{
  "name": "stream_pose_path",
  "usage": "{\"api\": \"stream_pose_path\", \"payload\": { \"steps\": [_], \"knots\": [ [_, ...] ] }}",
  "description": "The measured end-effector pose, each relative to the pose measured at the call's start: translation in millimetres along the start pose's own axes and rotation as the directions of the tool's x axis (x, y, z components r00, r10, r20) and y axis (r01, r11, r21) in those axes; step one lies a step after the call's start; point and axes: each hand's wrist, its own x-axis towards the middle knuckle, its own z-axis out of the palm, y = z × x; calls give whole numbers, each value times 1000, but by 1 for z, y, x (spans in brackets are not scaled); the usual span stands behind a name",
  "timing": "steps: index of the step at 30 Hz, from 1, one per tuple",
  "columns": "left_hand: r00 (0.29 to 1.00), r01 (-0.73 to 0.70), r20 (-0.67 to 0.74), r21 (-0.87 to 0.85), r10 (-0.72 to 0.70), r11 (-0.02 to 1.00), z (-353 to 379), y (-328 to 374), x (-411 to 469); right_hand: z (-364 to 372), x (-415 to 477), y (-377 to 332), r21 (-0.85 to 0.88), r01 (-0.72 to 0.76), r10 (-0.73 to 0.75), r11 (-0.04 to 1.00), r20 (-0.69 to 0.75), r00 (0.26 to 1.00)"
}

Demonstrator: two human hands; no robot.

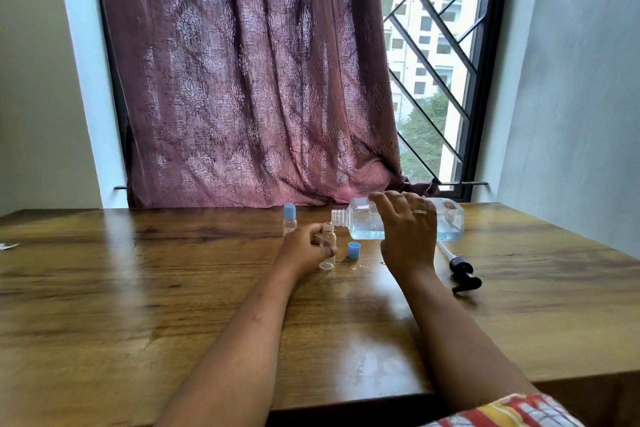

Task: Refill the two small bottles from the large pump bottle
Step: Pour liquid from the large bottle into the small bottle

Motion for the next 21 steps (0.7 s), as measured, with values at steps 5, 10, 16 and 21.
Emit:
{"api": "stream_pose_path", "payload": {
  "steps": [5,10,16,21],
  "knots": [
    [1000,1,-2,-25,-1,1000,0,-2,0,1,1,0,-8,-1,1,1000,-1,1000],
    [1000,10,3,-46,-10,999,0,-2,0,2,1,0,0,2,-2,1000,-1,1000],
    [1000,25,8,-60,-24,998,0,-2,0,2,2,0,-12,6,-5,1000,8,1000],
    [999,33,-6,-52,-34,998,2,-3,1,1,2,0,-10,4,-4,1000,1,1000]
  ]
}}
